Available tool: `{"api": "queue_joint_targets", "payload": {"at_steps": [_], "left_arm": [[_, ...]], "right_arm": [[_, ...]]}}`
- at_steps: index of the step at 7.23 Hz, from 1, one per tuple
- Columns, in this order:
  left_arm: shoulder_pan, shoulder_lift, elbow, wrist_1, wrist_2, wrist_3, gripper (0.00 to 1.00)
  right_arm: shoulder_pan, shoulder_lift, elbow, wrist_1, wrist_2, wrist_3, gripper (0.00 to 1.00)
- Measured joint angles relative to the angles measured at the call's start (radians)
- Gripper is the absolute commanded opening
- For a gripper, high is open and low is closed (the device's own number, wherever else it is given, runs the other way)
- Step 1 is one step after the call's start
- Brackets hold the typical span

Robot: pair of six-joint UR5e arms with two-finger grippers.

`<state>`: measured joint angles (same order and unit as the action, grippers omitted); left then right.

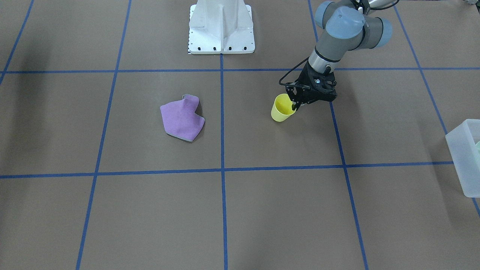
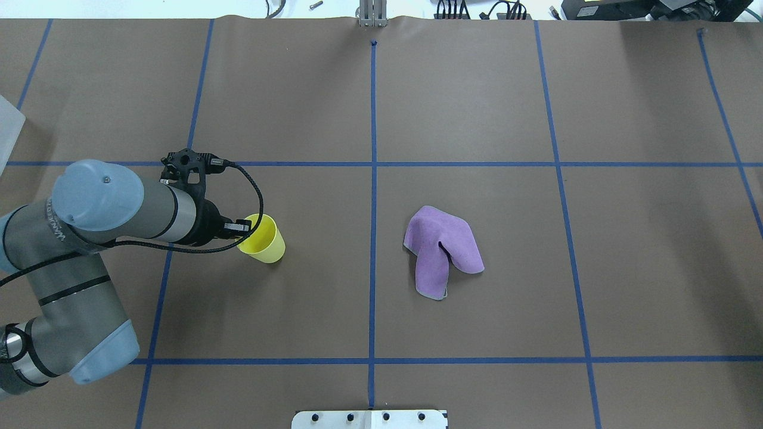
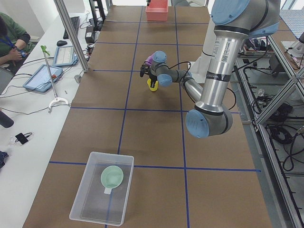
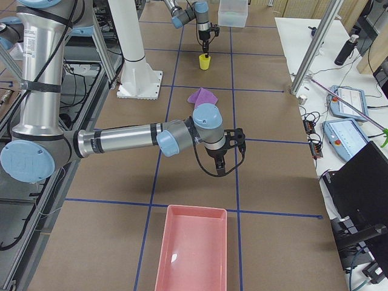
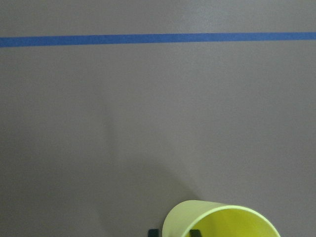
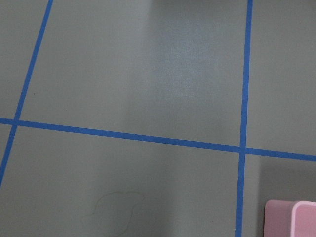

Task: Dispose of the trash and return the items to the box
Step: 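Lower the left gripper onto the yellow cup rim and grasp it, then carry the yellow cup with the left gripper into the bowl in the bin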

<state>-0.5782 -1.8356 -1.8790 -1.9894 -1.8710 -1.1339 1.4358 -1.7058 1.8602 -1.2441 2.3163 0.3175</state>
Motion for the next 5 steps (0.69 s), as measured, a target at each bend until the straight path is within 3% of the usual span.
{"api": "queue_joint_targets", "payload": {"at_steps": [3,5], "left_arm": [[-0.047,0.04,-0.065,0.003,-0.011,0.006,0.0],[-0.197,0.098,-0.075,0.004,-0.088,0.034,0.0]], "right_arm": [[0.0,0.0,-0.002,0.0,0.0,0.0,1.0],[-0.003,0.0,-0.005,-0.001,0.0,0.0,1.0]]}}
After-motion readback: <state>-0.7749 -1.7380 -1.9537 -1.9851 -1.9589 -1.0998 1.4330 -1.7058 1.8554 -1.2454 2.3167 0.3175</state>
